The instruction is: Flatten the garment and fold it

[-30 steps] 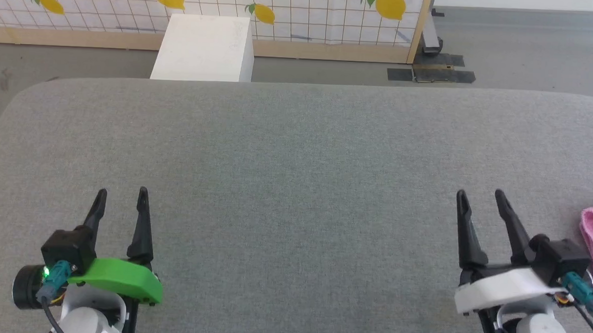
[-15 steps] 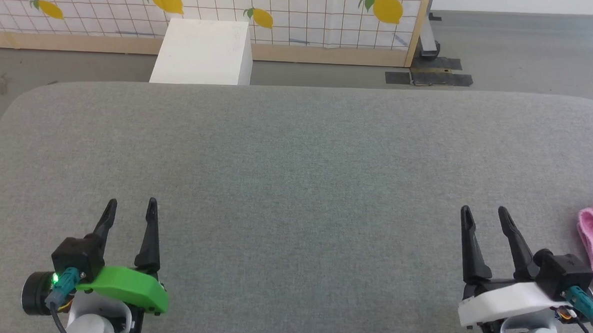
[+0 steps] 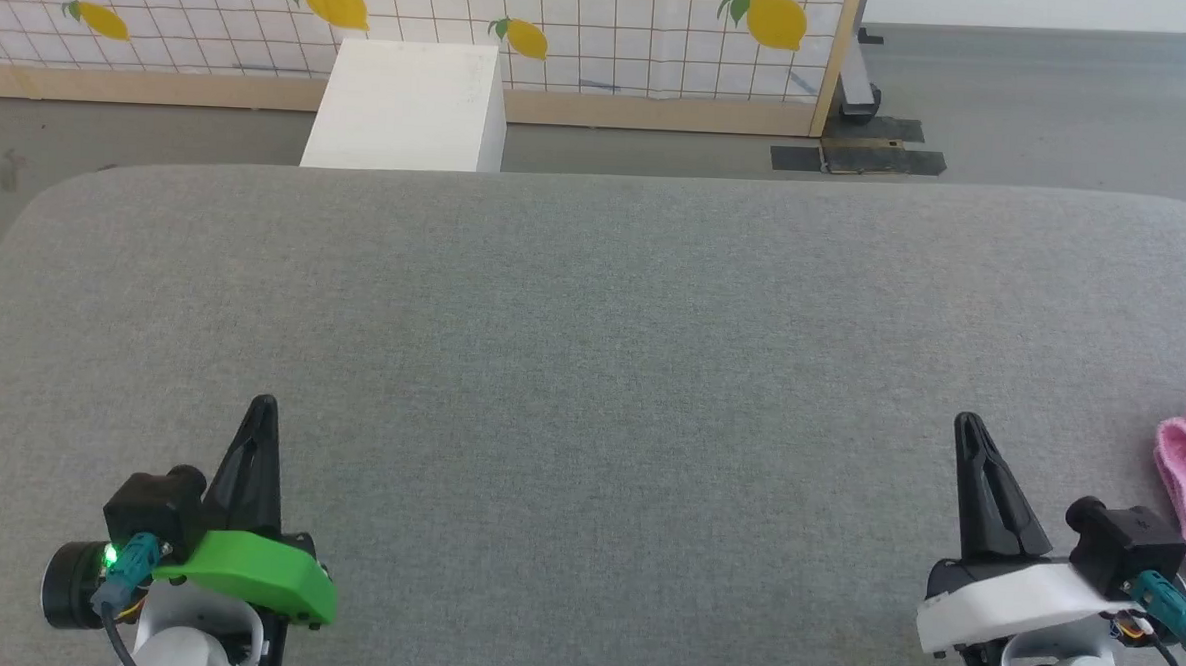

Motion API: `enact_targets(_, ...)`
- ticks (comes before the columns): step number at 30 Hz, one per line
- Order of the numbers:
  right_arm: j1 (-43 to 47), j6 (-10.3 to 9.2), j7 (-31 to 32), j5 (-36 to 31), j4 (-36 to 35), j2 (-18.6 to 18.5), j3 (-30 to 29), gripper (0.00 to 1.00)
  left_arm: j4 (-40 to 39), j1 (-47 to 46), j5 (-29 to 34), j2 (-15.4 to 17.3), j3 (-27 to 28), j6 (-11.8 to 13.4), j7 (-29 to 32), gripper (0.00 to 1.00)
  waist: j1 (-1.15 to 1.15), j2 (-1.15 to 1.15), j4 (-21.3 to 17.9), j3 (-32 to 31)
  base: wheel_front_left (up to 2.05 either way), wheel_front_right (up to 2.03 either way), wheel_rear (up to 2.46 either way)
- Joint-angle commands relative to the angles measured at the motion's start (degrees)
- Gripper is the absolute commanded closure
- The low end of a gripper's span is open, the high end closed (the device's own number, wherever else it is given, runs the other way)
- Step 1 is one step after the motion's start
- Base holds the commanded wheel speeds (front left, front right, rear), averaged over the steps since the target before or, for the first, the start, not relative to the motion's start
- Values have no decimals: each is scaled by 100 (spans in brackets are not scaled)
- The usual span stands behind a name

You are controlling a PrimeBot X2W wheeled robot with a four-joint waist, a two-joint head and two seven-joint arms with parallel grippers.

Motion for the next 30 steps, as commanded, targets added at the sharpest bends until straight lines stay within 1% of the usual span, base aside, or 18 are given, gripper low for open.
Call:
enact_targets(1,19,-1,34,-60,-48,0,4,100,-31,25,62,-66,30,-26,31,100,0,0,-1,-4,0,0,0)
enact_targets(30,90,-3,369,-338,-303,1,33,100,-244,119,532,-363,221,-131,357,100,0,0,-21,-72,0,0,0)
